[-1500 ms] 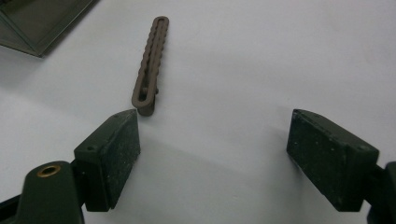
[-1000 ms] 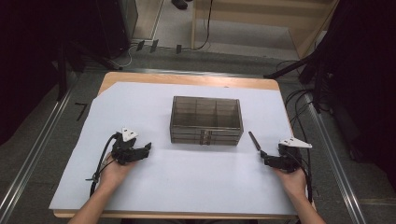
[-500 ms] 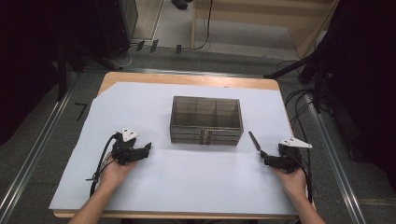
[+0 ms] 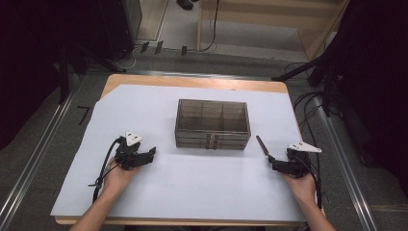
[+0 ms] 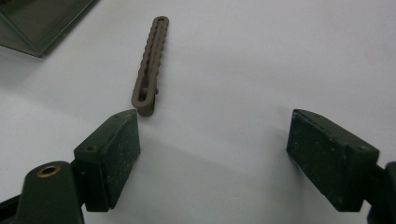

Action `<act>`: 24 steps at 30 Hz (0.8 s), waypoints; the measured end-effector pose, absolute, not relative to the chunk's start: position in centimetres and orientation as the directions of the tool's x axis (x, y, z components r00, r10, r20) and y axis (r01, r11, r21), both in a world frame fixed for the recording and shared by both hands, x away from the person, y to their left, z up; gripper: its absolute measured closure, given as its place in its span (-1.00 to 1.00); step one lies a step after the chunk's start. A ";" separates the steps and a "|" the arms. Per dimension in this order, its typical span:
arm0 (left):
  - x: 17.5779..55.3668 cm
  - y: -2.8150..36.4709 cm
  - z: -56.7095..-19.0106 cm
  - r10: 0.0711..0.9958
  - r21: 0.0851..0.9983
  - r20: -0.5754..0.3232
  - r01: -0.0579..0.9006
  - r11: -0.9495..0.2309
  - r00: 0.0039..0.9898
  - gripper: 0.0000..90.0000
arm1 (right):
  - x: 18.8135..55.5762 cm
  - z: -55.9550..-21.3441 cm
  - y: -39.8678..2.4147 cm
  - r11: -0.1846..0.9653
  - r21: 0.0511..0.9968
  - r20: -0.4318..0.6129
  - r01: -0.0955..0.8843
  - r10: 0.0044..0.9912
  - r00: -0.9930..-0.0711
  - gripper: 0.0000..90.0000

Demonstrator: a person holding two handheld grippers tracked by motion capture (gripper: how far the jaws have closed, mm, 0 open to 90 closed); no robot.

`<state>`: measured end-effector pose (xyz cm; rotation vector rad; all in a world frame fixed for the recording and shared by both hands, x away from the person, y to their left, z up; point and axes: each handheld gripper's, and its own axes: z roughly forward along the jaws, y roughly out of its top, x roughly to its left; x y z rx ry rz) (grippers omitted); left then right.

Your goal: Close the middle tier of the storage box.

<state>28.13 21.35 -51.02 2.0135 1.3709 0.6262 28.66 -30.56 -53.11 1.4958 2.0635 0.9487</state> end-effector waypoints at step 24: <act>28.2 20.6 -50.3 0.914 0.730 0.106 0.594 -0.339 0.392 -0.45 | 28.7 -53.1 -30.6 0.189 0.732 0.056 0.655 0.941 -0.334 -0.62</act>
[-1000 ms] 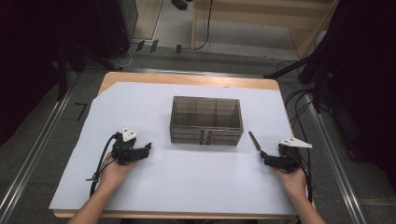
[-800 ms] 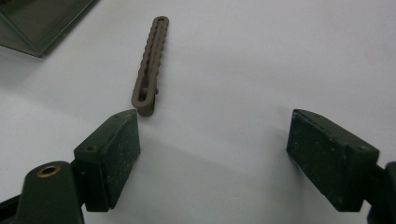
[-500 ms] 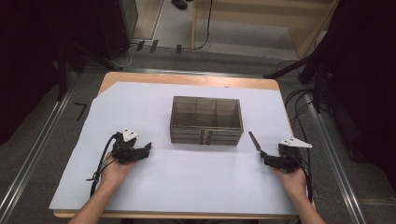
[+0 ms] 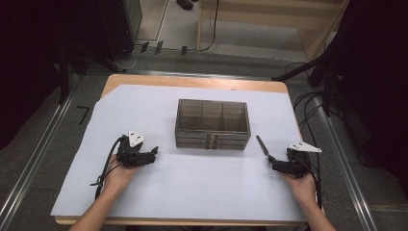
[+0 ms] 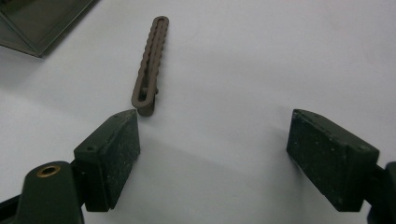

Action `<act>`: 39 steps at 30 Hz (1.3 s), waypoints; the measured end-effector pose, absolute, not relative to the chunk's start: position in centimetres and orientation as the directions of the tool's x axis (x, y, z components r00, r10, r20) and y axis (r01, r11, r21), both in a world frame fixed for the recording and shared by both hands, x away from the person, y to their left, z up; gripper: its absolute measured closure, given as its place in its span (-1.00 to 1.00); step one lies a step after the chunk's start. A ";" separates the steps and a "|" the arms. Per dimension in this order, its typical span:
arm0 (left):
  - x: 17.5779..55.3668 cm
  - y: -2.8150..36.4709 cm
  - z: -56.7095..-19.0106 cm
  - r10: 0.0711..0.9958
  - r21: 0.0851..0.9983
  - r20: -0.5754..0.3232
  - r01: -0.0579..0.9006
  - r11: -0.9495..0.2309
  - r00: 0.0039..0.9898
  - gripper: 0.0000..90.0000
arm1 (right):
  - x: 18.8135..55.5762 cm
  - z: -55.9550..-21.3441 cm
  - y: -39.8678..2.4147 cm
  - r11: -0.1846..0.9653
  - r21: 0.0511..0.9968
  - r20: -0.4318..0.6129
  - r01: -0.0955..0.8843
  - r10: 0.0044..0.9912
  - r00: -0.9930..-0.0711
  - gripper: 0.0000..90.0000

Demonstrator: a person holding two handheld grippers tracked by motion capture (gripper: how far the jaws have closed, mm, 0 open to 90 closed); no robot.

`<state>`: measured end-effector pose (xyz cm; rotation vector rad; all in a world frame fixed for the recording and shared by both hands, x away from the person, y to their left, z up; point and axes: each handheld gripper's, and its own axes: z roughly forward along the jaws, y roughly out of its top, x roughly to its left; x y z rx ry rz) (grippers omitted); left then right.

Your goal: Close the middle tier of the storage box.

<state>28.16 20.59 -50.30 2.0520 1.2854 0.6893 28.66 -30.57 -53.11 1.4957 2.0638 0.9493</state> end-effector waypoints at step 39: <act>27.3 18.8 -43.9 0.855 0.836 0.082 0.431 -0.339 0.513 -0.44 | 28.6 -53.1 -30.5 0.192 0.733 0.051 0.653 0.941 -0.333 -0.62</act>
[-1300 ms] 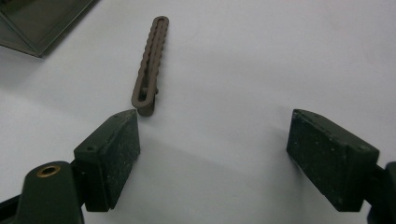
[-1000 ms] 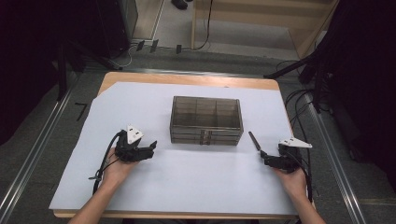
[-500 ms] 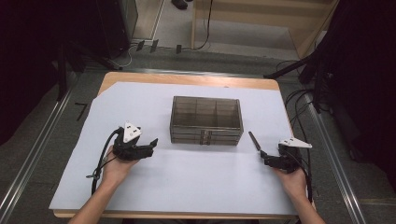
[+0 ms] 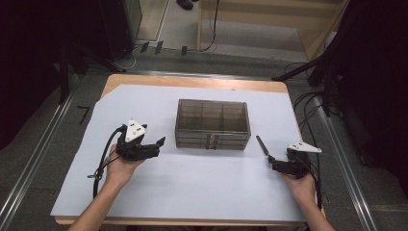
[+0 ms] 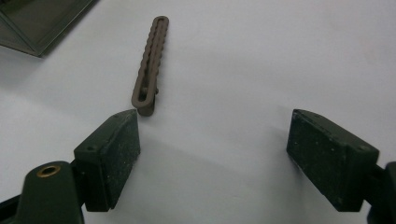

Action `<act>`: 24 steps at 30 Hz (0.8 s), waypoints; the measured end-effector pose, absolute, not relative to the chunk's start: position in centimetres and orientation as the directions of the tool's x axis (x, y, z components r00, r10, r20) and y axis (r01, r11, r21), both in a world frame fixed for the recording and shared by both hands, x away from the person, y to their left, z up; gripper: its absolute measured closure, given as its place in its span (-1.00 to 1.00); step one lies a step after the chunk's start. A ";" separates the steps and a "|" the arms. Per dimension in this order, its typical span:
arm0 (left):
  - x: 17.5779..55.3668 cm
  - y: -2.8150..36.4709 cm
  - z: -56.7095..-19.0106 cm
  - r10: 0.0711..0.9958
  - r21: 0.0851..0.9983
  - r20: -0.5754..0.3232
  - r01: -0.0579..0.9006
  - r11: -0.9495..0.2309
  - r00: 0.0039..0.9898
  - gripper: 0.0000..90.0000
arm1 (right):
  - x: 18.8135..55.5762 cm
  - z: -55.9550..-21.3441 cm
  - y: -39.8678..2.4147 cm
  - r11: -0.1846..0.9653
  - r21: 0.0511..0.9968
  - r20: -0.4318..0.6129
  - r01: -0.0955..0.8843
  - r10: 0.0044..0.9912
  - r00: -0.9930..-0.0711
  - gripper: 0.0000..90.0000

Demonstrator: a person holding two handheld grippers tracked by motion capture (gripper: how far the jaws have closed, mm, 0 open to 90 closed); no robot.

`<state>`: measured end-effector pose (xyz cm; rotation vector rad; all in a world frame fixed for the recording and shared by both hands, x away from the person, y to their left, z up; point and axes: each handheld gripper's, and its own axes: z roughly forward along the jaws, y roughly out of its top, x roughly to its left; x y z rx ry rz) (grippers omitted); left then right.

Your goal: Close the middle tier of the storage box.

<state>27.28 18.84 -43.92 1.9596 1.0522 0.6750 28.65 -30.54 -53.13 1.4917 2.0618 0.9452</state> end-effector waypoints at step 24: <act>29.2 15.2 -41.7 0.819 0.848 0.066 0.401 -0.347 0.569 -0.44 | 28.6 -53.1 -30.6 0.192 0.733 0.052 0.653 0.941 -0.334 -0.62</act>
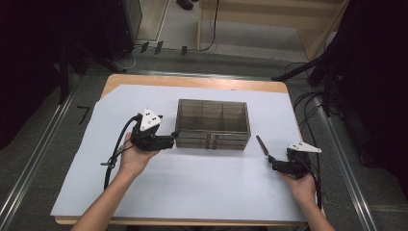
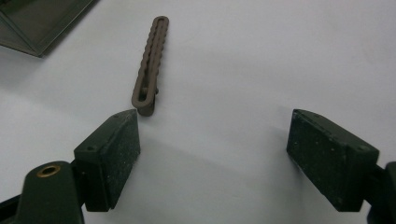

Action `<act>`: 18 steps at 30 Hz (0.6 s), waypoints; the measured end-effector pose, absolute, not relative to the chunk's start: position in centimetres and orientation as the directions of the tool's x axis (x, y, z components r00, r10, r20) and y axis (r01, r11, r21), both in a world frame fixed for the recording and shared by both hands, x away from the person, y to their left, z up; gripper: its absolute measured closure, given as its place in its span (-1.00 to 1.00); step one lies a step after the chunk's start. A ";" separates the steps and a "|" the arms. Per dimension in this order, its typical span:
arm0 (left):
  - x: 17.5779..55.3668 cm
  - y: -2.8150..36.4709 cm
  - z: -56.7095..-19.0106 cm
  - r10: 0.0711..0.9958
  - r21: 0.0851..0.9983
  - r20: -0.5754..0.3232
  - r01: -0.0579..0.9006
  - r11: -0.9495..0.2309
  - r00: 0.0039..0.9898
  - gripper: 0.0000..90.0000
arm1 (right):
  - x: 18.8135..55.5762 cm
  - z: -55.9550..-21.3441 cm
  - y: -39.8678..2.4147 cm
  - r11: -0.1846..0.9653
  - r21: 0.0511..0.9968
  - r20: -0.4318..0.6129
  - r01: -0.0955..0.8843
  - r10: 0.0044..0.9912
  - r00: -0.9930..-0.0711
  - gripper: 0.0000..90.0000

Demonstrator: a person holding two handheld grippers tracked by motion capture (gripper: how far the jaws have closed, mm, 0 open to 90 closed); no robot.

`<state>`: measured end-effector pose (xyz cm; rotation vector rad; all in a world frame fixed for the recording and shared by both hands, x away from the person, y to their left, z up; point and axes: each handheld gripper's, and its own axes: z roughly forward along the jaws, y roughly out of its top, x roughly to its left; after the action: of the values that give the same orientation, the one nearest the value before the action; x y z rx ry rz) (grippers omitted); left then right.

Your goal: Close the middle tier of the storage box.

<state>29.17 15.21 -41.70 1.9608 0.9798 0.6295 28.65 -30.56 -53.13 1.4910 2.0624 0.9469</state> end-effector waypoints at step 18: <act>31.8 11.4 -41.3 0.778 0.831 0.069 0.395 -0.392 0.625 -0.39 | 28.6 -53.1 -30.6 0.192 0.732 0.051 0.654 0.941 -0.334 -0.62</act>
<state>31.78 11.43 -41.27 2.0153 0.9204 0.5827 28.64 -30.55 -53.12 1.4916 2.0632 0.9448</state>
